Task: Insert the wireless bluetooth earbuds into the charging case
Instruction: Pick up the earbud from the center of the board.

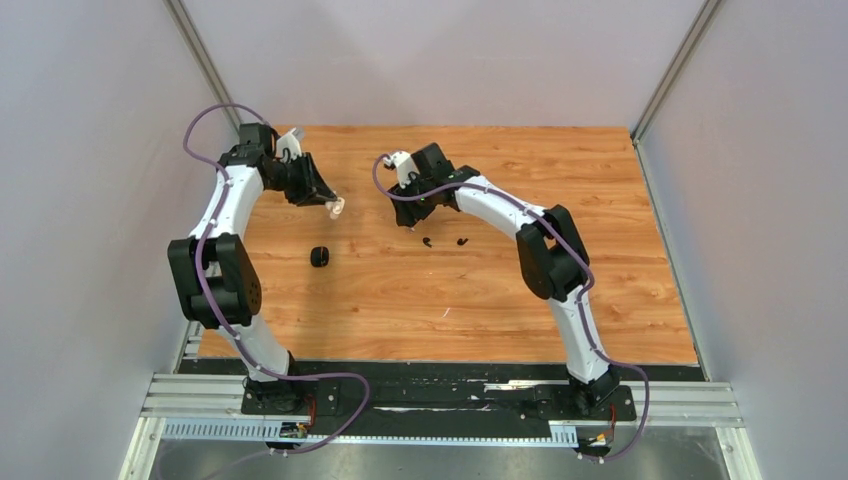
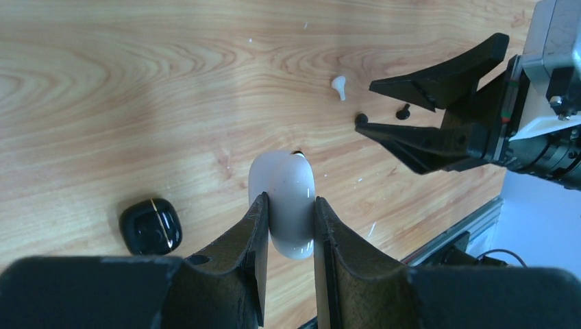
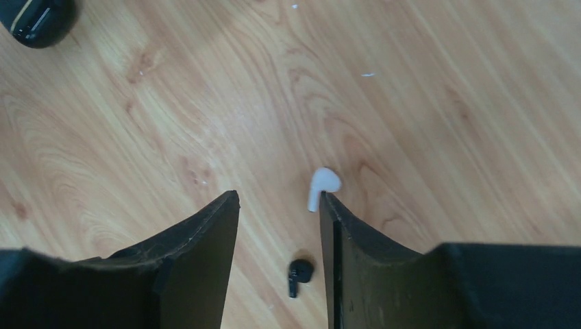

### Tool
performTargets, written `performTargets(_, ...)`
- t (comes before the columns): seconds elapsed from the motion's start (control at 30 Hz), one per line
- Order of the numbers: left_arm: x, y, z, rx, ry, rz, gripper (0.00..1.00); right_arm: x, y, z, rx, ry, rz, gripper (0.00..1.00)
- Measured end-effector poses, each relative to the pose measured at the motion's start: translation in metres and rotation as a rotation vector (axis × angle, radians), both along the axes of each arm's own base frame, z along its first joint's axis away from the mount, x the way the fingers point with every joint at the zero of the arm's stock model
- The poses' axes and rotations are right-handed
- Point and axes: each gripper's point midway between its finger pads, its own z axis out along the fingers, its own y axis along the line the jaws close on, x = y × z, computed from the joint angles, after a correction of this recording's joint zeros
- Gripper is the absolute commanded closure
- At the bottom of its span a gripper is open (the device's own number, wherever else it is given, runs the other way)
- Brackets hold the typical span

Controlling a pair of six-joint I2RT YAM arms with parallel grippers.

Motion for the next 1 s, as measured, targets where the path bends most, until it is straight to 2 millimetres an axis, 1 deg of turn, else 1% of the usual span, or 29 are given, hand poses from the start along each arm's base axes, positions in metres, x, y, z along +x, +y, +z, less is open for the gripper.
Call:
performTargets(0.03,-0.001,0.001,-0.002,-0.002,0.011,0.008,1.00,-0.005,0.005,-0.001,-0.001,0.010,-0.010,0.48)
performTargets(0.07,-0.002,0.001,-0.003,-0.006,0.020,0.011,1.00,-0.007,0.007,-0.002,-0.002,0.017,-0.018,0.48)
performTargets(0.13,-0.003,0.000,-0.003,-0.012,0.029,0.018,1.00,-0.012,0.012,-0.004,-0.014,0.022,-0.045,0.52)
performTargets(0.2,-0.003,-0.001,-0.001,-0.023,0.032,0.025,1.00,-0.012,0.012,-0.007,-0.038,0.020,-0.103,0.53)
performTargets(0.37,-0.005,0.001,0.007,-0.036,0.019,0.043,1.00,0.002,0.002,-0.010,-0.089,-0.015,-0.270,0.55)
performTargets(0.5,-0.011,0.004,0.013,-0.041,0.008,0.056,1.00,0.013,-0.003,-0.017,-0.108,-0.021,-0.341,0.55)
performTargets(0.63,-0.017,0.003,0.016,-0.046,0.003,0.059,1.00,0.013,-0.005,-0.031,-0.123,0.002,-0.368,0.55)
performTargets(0.77,-0.022,0.004,0.013,-0.051,0.015,0.062,1.00,0.010,-0.005,-0.044,-0.136,0.029,-0.376,0.55)
performTargets(0.87,-0.023,0.004,0.010,-0.052,0.024,0.065,1.00,0.009,-0.005,-0.049,-0.140,0.038,-0.377,0.55)
performTargets(1.0,-0.025,0.004,0.008,-0.057,0.035,0.069,1.00,0.009,-0.004,-0.049,-0.138,0.040,-0.380,0.56)
